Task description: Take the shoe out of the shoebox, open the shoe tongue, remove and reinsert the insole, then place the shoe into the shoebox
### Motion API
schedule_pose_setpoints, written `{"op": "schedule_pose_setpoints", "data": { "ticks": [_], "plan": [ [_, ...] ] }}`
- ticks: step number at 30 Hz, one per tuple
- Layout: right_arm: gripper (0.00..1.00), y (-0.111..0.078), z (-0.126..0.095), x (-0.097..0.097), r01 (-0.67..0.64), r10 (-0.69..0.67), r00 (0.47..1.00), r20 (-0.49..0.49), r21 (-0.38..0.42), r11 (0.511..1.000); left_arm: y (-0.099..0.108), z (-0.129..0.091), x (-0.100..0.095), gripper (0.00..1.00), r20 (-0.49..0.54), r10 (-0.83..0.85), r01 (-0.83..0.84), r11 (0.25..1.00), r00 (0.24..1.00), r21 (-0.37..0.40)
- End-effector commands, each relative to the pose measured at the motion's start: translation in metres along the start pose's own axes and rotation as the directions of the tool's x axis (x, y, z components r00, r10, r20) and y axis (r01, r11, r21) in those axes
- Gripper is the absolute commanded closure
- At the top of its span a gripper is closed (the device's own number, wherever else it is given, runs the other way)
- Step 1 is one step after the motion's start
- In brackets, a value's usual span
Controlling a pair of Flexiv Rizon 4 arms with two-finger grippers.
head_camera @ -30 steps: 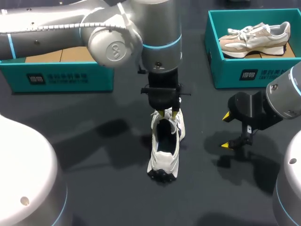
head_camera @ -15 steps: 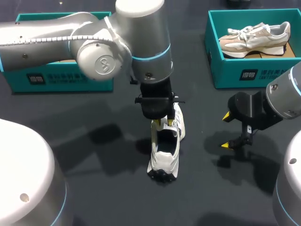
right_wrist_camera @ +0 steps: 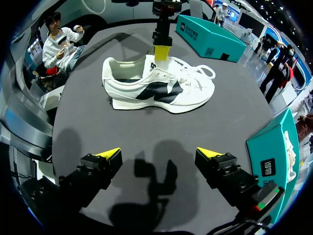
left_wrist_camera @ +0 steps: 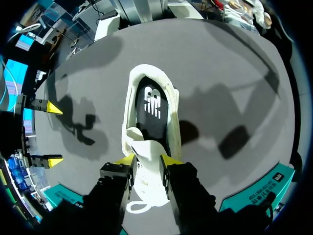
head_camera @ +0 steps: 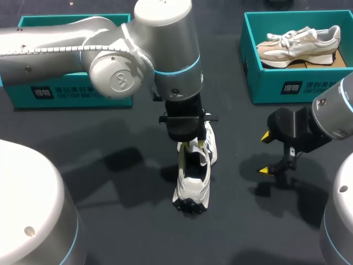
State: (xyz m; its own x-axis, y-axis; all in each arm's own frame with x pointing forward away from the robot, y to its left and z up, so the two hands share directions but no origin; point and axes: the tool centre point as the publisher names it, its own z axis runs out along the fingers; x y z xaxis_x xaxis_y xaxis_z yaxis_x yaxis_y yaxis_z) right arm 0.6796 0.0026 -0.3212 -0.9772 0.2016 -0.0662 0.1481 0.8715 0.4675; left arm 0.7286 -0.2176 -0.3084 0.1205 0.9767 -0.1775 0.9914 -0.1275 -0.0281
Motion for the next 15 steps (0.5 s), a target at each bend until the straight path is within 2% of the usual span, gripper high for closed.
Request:
{"op": "schedule_pose_setpoints", "data": {
  "ticks": [1, 8, 15],
  "plan": [
    [0.0, 0.0, 0.0, 0.002, 0.001, -0.001, 1.0, 0.003, 0.001, 1.0, 0.011, -0.006, 0.003, 0.7, -0.018, -0.004, 0.004, 1.0, 1.0, 0.015],
    [0.0, 0.0, 0.0, 0.002, 0.001, -0.001, 1.0, 0.003, 0.001, 1.0, 0.026, 0.009, -0.005, 0.7, -0.053, -0.001, 0.003, 0.999, 0.999, 0.043],
    [0.0, 0.0, 0.0, 0.002, 0.001, -0.001, 1.0, 0.003, 0.001, 1.0, 0.01, 0.029, 0.001, 0.73, -0.055, 0.0, 0.004, 0.997, 0.998, 0.075]
  ]
}}
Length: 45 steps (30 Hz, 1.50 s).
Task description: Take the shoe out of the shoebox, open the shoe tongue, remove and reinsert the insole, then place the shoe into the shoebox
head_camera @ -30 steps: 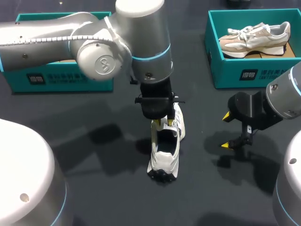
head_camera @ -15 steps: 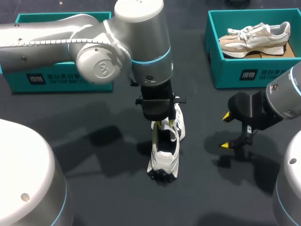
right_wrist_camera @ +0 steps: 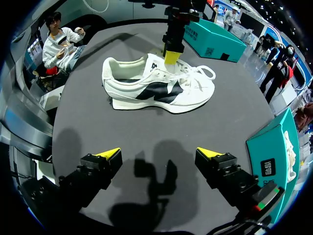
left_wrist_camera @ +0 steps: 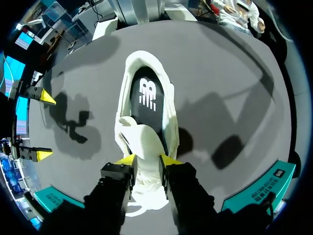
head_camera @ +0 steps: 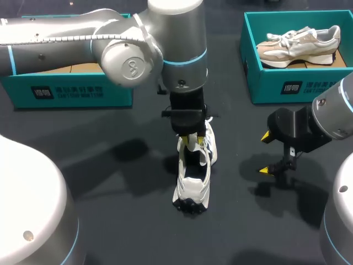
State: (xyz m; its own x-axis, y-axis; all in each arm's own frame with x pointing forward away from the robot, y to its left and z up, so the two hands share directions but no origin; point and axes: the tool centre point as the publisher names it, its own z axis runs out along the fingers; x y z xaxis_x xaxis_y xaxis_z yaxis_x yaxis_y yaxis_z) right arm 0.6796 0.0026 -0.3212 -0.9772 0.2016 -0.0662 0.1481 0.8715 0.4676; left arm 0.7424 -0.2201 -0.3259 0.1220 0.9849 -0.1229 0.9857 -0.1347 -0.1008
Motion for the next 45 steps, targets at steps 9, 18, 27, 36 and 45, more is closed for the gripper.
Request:
{"op": "schedule_pose_setpoints", "data": {
  "ticks": [9, 18, 27, 36, 45],
  "plan": [
    [0.0, 0.0, 0.0, 0.002, 0.001, -0.001, 1.0, 0.003, 0.001, 1.0, -0.032, 0.008, 0.015, 0.75, 0.026, 0.006, -0.005, 1.0, 1.0, -0.025],
    [0.0, 0.0, 0.0, 0.002, 0.001, -0.001, 1.0, 0.003, 0.001, 1.0, -0.041, 0.002, 0.018, 0.74, 0.019, 0.021, -0.02, 0.998, 1.0, -0.055],
    [0.0, 0.0, 0.0, 0.002, 0.001, -0.001, 1.0, 0.003, 0.001, 1.0, -0.027, 0.002, -0.009, 0.75, 0.022, 0.04, -0.038, 0.998, 0.999, -0.057],
    [0.0, 0.0, 0.0, 0.002, 0.001, -0.001, 1.0, 0.003, 0.001, 1.0, -0.043, 0.021, -0.003, 0.74, 0.012, 0.03, -0.03, 0.999, 0.999, -0.012],
    [0.0, 0.0, 0.0, 0.002, 0.001, -0.001, 1.0, 0.003, 0.001, 1.0, -0.065, -0.021, 0.0, 0.69, 0.048, -0.024, 0.028, 0.997, 0.999, -0.075]
  ]
}}
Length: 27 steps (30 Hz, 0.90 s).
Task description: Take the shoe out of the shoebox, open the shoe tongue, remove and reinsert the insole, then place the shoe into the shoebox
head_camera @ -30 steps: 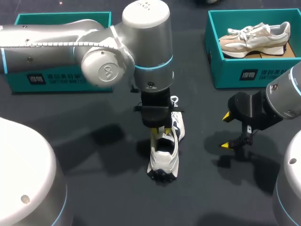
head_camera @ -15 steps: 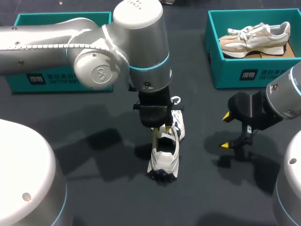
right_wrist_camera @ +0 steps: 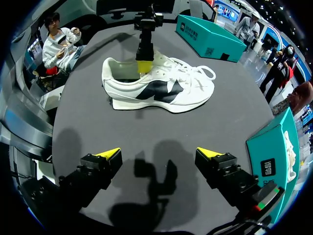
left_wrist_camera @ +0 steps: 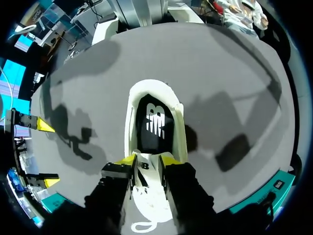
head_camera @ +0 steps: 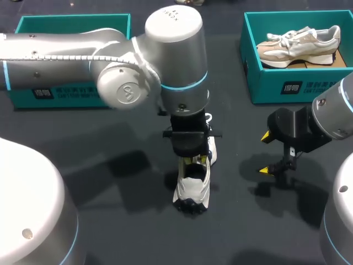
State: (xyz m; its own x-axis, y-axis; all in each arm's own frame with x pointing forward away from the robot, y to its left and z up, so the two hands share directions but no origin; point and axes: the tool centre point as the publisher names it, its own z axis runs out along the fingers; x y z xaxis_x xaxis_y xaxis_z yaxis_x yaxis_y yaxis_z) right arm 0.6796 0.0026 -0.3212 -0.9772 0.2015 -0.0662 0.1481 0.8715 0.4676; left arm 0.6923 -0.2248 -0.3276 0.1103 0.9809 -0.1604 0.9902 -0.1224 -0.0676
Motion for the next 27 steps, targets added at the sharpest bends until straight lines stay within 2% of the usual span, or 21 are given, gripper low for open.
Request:
{"op": "schedule_pose_setpoints", "data": {
  "ticks": [1, 5, 7, 9, 11, 17, 19, 21, 22, 27],
  "plan": [
    [0.0, 0.0, 0.0, 0.002, 0.001, -0.001, 1.0, 0.003, 0.001, 1.0, -0.016, -0.036, 0.008, 0.65, 0.011, -0.036, 0.036, 0.999, 0.999, -0.036],
    [0.0, 0.0, 0.0, 0.002, 0.001, -0.001, 1.0, 0.003, 0.001, 1.0, -0.019, -0.052, 0.007, 0.59, 0.006, -0.119, 0.119, 0.993, 0.993, -0.006],
    [0.0, 0.0, 0.0, 0.002, 0.001, -0.001, 1.0, 0.003, 0.001, 1.0, -0.021, -0.056, 0.007, 0.51, -0.002, -0.174, 0.174, 0.985, 0.985, 0.004],
    [0.0, 0.0, 0.0, 0.002, 0.001, -0.001, 1.0, 0.003, 0.001, 1.0, -0.024, -0.059, 0.007, 0.23, -0.011, -0.233, 0.233, 0.972, 0.972, 0.01],
    [0.0, 0.0, 0.0, 0.002, 0.001, -0.001, 1.0, 0.003, 0.001, 1.0, -0.028, -0.063, 0.008, 0.0, -0.013, -0.287, 0.288, 0.958, 0.958, 0.018],
    [0.0, 0.0, 0.0, 0.002, 0.001, -0.001, 1.0, 0.003, 0.001, 1.0, -0.042, -0.075, 0.007, 0.0, -0.042, -0.446, 0.447, 0.894, 0.894, 0.029],
    [0.0, 0.0, 0.0, 0.002, 0.001, -0.001, 1.0, 0.003, 0.001, 1.0, -0.045, -0.076, 0.006, 0.0, -0.064, -0.544, 0.546, 0.838, 0.837, 0.021],
    [0.0, 0.0, 0.0, 0.002, 0.001, -0.001, 1.0, 0.003, 0.001, 1.0, -0.046, -0.076, 0.006, 0.0, -0.076, -0.667, 0.668, 0.744, 0.741, -0.027],
    [0.0, 0.0, 0.0, 0.002, 0.001, -0.001, 1.0, 0.003, 0.001, 1.0, -0.047, -0.077, 0.006, 0.0, -0.07, -0.694, 0.692, 0.72, 0.716, -0.059],
    [0.0, 0.0, 0.0, 0.002, 0.001, -0.001, 1.0, 0.003, 0.001, 1.0, -0.047, -0.077, 0.006, 0.0, -0.07, -0.694, 0.692, 0.72, 0.716, -0.059]
  ]
}}
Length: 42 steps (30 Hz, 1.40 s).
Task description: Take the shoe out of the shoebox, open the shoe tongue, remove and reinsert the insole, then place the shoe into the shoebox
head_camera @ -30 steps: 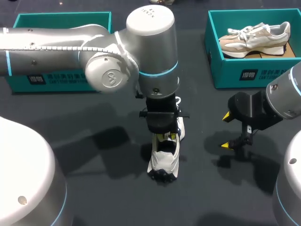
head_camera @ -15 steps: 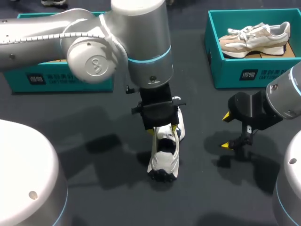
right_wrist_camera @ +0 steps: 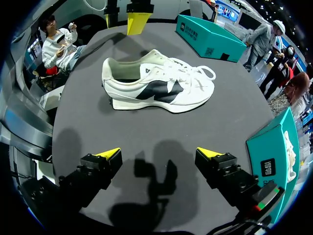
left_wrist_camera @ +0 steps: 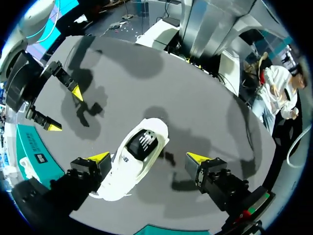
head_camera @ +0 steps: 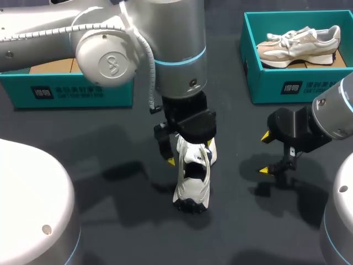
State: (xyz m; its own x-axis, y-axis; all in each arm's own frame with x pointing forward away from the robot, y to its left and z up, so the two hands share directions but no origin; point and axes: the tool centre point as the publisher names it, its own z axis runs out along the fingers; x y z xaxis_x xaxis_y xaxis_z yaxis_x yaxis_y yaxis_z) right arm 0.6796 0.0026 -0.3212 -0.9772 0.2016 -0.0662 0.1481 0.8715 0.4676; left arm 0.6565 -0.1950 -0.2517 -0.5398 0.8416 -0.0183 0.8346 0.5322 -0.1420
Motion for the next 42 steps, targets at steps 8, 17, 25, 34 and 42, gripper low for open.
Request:
{"op": "schedule_pose_setpoints", "data": {
  "ticks": [8, 17, 25, 34, 42],
  "plan": [
    [0.0, 0.0, 0.0, 0.002, 0.001, -0.001, 1.0, 0.003, 0.001, 1.0, -0.007, -0.001, -0.003, 0.0, -0.008, -0.078, 0.078, 0.996, 0.997, -0.042],
    [0.0, 0.0, 0.0, 0.002, 0.001, -0.001, 1.0, 0.003, 0.001, 1.0, -0.021, 0.013, 0.002, 0.0, 0.03, -0.356, 0.357, 0.928, 0.934, -0.106],
    [0.0, 0.0, 0.0, 0.002, 0.001, -0.001, 1.0, 0.003, 0.001, 1.0, -0.025, 0.029, 0.014, 0.0, 0.065, -0.466, 0.469, 0.882, 0.882, -0.042],
    [0.0, 0.0, 0.0, 0.002, 0.001, -0.001, 1.0, 0.003, 0.001, 1.0, -0.032, 0.047, 0.024, 0.0, 0.067, -0.554, 0.556, 0.831, 0.83, -0.009],
    [0.0, 0.0, 0.0, 0.002, 0.001, -0.001, 1.0, 0.003, 0.001, 1.0, -0.037, 0.069, 0.029, 0.0, 0.059, -0.624, 0.625, 0.781, 0.779, 0.003]
  ]
}}
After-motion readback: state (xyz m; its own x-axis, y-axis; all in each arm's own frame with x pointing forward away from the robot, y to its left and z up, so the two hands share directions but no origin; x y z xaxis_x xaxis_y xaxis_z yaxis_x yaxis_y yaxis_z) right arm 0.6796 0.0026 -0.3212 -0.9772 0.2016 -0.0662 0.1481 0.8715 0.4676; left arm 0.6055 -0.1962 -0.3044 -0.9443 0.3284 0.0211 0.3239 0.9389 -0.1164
